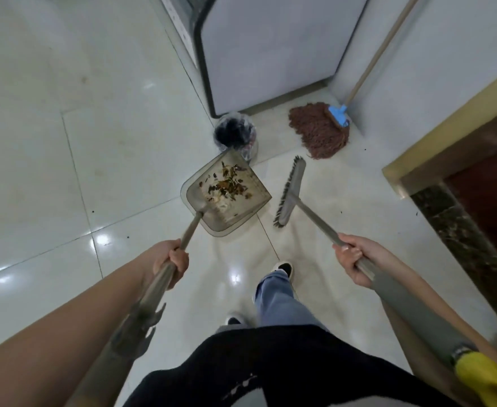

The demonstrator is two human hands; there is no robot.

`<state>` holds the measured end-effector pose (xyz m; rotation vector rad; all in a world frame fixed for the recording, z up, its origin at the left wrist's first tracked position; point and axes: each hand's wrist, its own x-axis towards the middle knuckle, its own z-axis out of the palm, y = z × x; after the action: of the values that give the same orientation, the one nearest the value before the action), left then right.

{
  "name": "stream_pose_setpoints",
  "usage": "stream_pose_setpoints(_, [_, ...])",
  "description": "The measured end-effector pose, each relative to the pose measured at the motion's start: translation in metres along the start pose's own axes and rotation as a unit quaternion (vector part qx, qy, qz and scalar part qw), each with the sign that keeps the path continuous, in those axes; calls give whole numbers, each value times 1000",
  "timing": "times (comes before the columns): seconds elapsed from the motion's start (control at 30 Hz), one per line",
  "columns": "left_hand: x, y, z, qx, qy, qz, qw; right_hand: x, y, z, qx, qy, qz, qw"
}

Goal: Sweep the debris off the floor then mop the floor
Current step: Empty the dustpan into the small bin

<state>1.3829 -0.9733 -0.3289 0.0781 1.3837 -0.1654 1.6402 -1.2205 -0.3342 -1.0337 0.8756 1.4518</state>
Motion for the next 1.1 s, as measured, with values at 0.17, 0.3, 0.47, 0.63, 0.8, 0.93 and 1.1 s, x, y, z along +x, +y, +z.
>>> stream_pose_setpoints(0.17, [-37,3,8,30,-13,100,994,-32,5,20,-44,-17,-12,999])
stream_pose_setpoints(0.3, [-47,20,34,136,71,245,957,-45,-13,29,-64,-42,-13,997])
stream_pose_setpoints(0.47, [-51,52,88,81,50,228,969,-42,-66,36,-86,-63,-24,994])
stream_pose_setpoints(0.63, [-31,86,159,103,106,256,955,-31,-144,39,-110,-75,8,991])
stream_pose_setpoints(0.8, [-18,104,219,127,163,280,938,-23,-207,42,-125,-57,35,990])
stream_pose_setpoints(0.93, [-4,115,248,155,202,273,928,-12,-245,53,-132,-51,69,988])
stream_pose_setpoints(1.1, [18,150,271,196,238,254,917,12,-282,74,-129,-27,99,986])
